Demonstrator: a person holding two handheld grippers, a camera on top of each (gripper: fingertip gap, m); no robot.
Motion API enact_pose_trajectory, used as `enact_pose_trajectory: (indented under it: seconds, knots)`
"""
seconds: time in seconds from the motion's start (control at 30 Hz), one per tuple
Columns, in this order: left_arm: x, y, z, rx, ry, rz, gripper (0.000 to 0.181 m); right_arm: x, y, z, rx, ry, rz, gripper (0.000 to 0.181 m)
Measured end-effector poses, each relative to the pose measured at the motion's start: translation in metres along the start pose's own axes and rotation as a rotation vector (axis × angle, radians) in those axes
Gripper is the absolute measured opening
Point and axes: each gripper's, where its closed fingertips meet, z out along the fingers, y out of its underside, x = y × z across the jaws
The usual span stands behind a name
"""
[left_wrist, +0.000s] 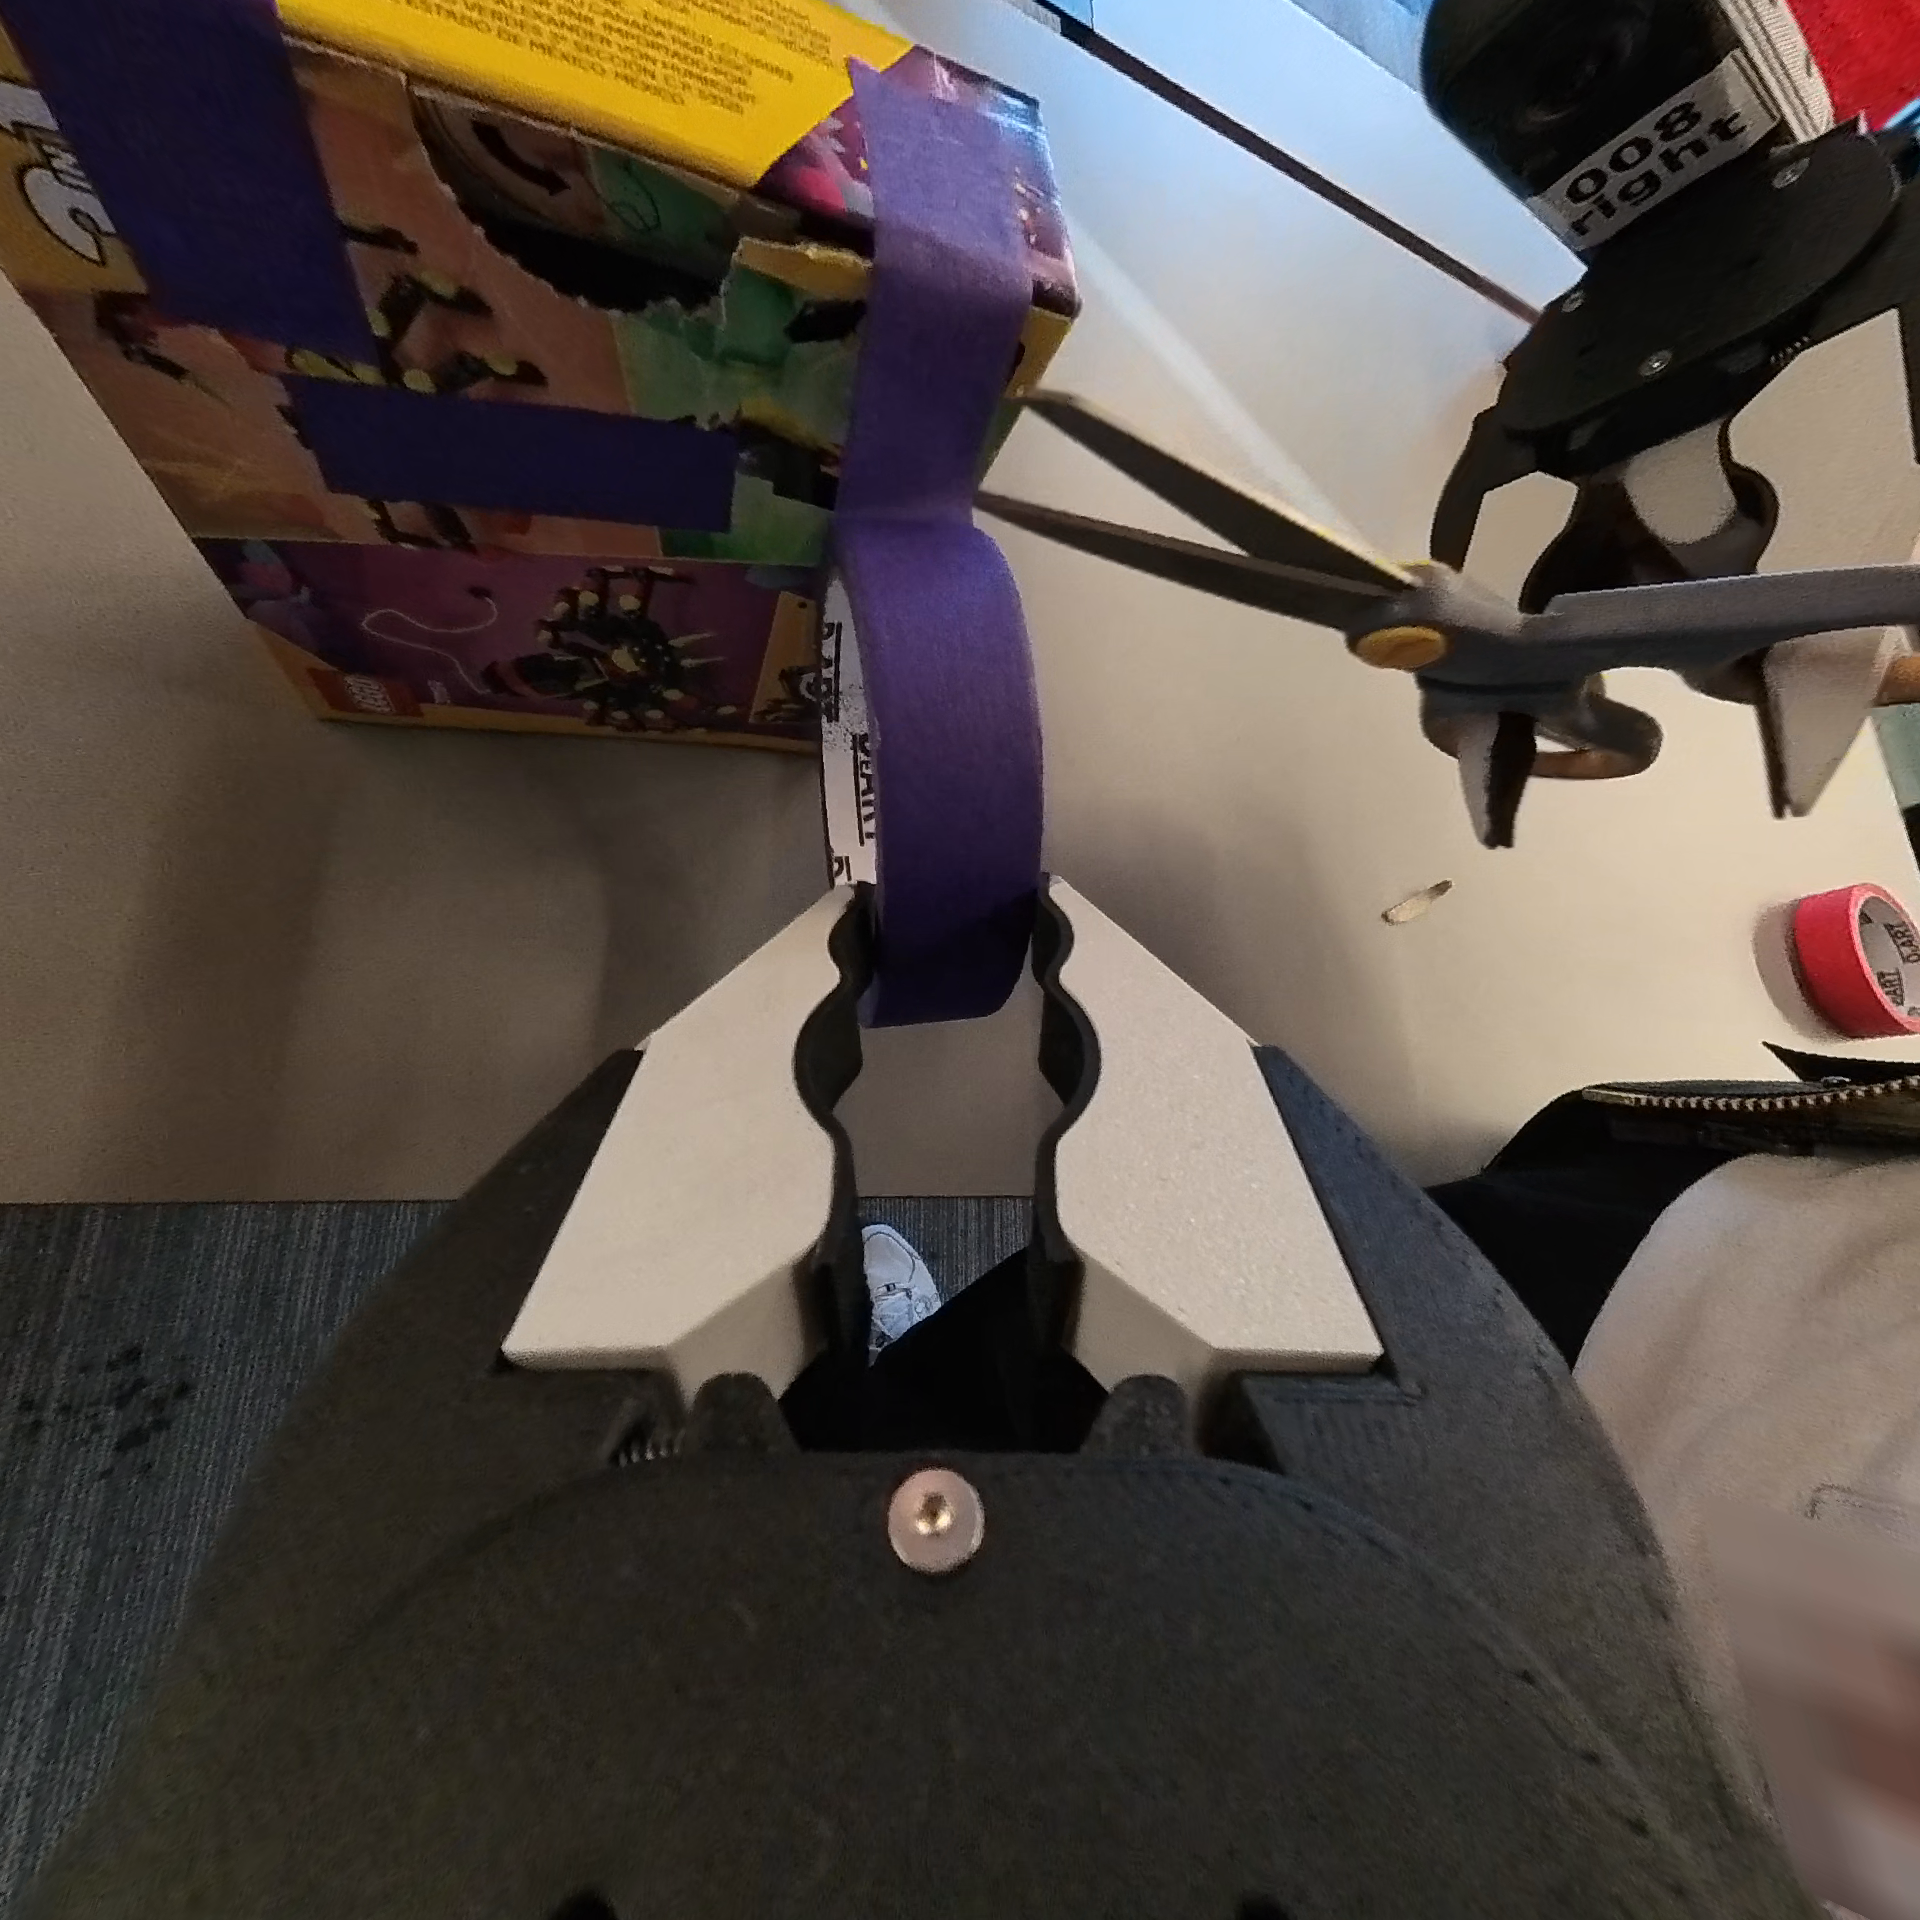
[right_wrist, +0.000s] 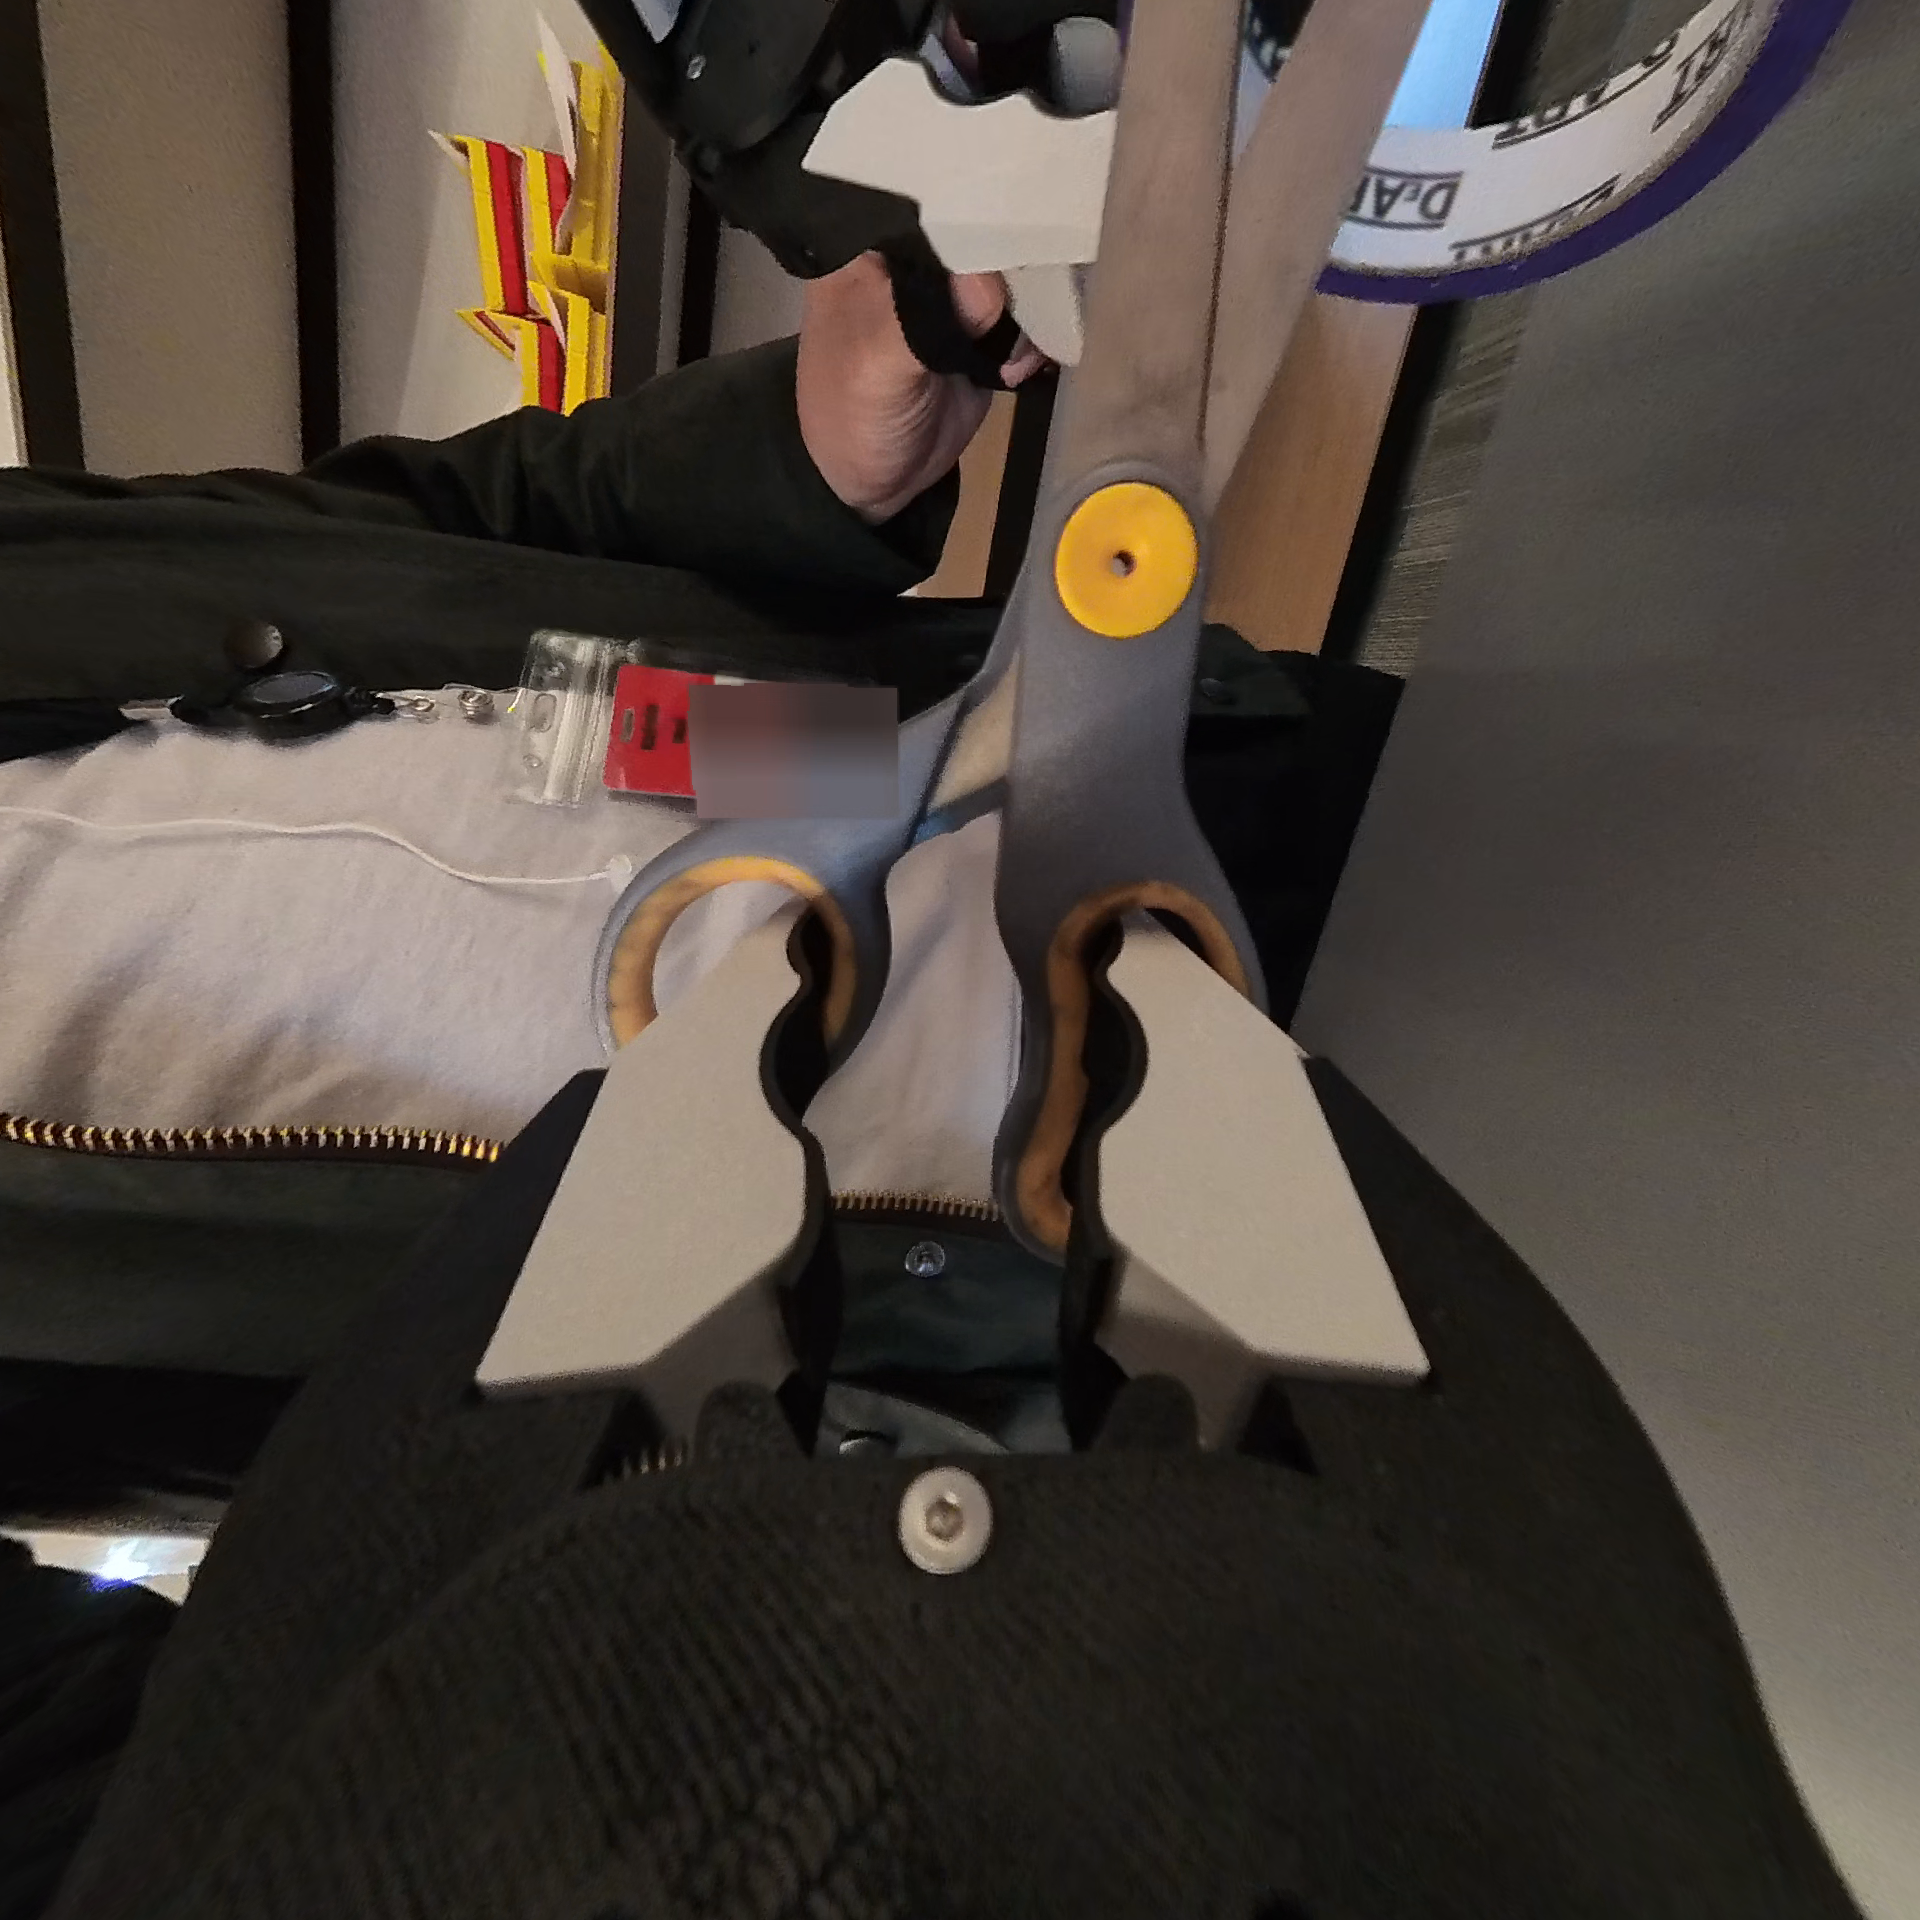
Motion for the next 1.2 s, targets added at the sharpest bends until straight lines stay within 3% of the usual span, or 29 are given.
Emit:
enact_pose_trajectory:
  seconds: [0.4, 1.2]
  knots:
    - [0.0, 0.0, 0.0, 0.001, -0.009, 0.006, 0.028, 0.01, -0.016, 0.006, -0.049, 0.036, -0.02, 0.044]
    - [-0.001, -0.001, 0.0, 0.003, -0.026, 0.021, 0.028, 0.021, -0.014, -0.001, -0.155, 0.157, -0.036, 0.03]
